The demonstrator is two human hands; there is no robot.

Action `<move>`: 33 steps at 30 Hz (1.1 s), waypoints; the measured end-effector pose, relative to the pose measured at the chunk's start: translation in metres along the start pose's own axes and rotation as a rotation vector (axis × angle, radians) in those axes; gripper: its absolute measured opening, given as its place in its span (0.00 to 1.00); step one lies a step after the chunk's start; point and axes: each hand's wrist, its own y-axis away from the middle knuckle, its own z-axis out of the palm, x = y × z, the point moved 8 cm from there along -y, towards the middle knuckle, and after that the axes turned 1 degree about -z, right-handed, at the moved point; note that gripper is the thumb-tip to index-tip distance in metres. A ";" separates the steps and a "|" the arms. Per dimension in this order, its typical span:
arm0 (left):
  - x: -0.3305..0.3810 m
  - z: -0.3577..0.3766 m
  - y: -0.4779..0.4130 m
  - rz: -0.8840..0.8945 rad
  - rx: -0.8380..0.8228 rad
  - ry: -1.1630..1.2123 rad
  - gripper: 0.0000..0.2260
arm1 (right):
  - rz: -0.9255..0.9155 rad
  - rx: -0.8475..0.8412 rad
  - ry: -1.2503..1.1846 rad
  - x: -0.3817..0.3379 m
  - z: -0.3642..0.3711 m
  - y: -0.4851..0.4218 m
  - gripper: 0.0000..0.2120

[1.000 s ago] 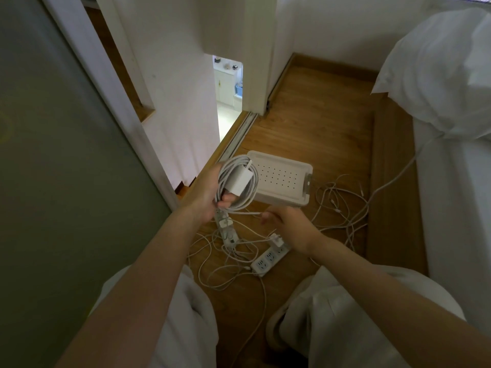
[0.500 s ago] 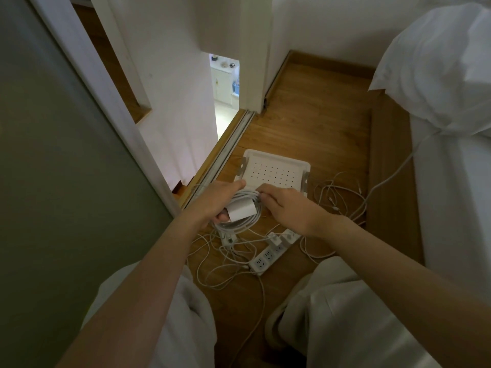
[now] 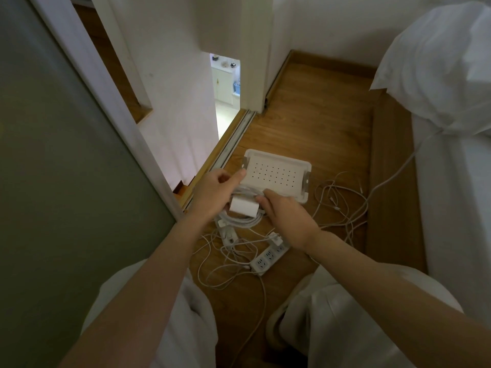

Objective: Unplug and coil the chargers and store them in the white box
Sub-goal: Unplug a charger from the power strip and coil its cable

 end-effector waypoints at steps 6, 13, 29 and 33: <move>-0.002 0.031 0.004 -0.166 -0.264 0.578 0.29 | 0.261 0.299 -0.250 0.024 -0.019 0.000 0.13; 0.000 0.022 0.008 -0.053 -0.019 0.351 0.07 | 0.308 0.154 -0.358 0.009 0.016 -0.005 0.08; -0.012 0.014 -0.007 -0.140 0.020 0.299 0.15 | -0.275 0.004 0.527 0.019 -0.005 -0.012 0.07; -0.011 0.020 -0.011 -0.136 0.015 0.284 0.15 | 0.040 -0.041 -0.024 0.039 0.000 -0.015 0.09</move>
